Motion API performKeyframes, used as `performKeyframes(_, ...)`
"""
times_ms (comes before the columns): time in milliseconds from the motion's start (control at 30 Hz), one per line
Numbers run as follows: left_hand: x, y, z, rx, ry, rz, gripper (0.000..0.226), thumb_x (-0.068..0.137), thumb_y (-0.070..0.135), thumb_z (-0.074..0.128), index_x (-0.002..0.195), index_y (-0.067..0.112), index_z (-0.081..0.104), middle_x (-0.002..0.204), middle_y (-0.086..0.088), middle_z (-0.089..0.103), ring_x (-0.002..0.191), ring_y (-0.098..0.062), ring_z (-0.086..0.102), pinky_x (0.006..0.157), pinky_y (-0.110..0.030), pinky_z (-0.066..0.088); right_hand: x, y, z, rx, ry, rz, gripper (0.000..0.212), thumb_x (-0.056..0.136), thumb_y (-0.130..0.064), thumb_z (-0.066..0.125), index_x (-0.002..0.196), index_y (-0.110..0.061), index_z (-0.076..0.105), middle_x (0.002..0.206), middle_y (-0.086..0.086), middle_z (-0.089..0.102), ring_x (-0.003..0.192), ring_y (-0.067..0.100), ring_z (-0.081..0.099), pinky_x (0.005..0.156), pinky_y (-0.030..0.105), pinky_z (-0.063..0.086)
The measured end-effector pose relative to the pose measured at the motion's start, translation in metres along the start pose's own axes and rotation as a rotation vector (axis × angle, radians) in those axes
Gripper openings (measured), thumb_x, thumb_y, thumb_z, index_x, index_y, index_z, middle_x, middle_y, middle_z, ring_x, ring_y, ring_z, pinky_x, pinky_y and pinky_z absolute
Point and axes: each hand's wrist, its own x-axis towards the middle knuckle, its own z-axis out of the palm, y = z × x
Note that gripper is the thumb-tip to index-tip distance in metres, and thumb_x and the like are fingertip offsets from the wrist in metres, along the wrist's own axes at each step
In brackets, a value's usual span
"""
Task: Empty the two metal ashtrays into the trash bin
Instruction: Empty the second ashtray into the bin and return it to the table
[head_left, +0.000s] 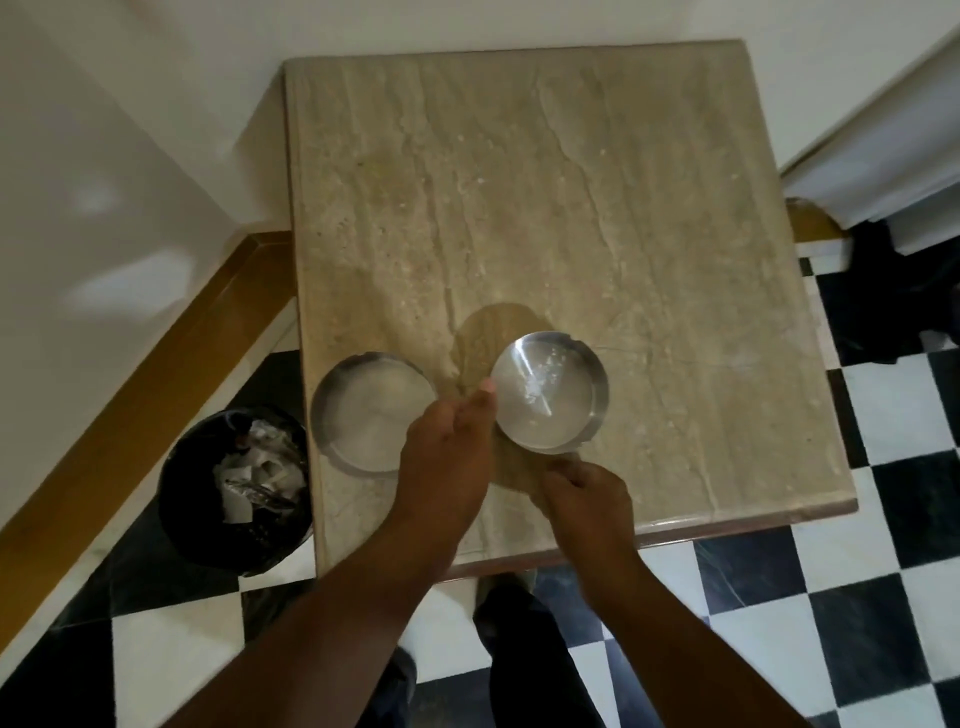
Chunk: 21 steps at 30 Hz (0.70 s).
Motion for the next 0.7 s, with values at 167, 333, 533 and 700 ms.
performKeyframes(167, 0.007, 0.018, 0.013, -0.002, 0.014, -0.104, 0.066, 0.094, 0.065, 0.044, 0.139, 0.017, 0.052, 0.124, -0.004, 0.061, 0.114, -0.027, 0.061, 0.103, -0.05, 0.051, 0.022, 0.001, -0.031, 0.069, 0.006, 0.085, 0.018, 0.076, -0.015, 0.059, 0.064, -0.006, 0.067, 0.059, 0.005, 0.058, 0.057, 0.018, 0.051, 0.057, 0.035, 0.042)
performKeyframes(333, 0.019, 0.033, 0.017, 0.01, -0.028, -0.164, 0.051, 0.096, 0.053, 0.042, 0.134, 0.022, 0.055, 0.12, -0.003, 0.061, 0.108, -0.025, 0.059, 0.103, -0.052, 0.05, 0.046, -0.02, -0.05, 0.232, 0.022, 0.127, 0.023, 0.084, -0.017, 0.051, 0.085, 0.0, 0.067, 0.078, 0.012, 0.061, 0.078, 0.029, 0.059, 0.087, 0.056, 0.054)
performKeyframes(533, 0.03, 0.046, 0.031, -0.028, -0.118, -0.252, 0.043, 0.096, 0.046, 0.042, 0.13, 0.024, 0.057, 0.127, -0.005, 0.063, 0.112, -0.026, 0.06, 0.089, -0.044, 0.051, 0.063, -0.054, -0.053, 0.17, -0.059, 0.122, 0.029, 0.09, -0.028, 0.046, 0.092, -0.01, 0.068, 0.097, 0.011, 0.069, 0.089, 0.028, 0.067, 0.085, 0.051, 0.058)
performKeyframes(700, 0.035, 0.046, 0.035, -0.082, -0.098, -0.23, 0.044, 0.095, 0.046, 0.041, 0.13, 0.024, 0.058, 0.13, -0.006, 0.063, 0.112, -0.028, 0.062, 0.078, -0.04, 0.05, 0.058, -0.067, -0.05, 0.039, -0.08, 0.055, 0.039, 0.091, -0.031, 0.044, 0.11, -0.003, 0.064, 0.1, 0.012, 0.065, 0.09, 0.027, 0.065, 0.085, 0.048, 0.059)
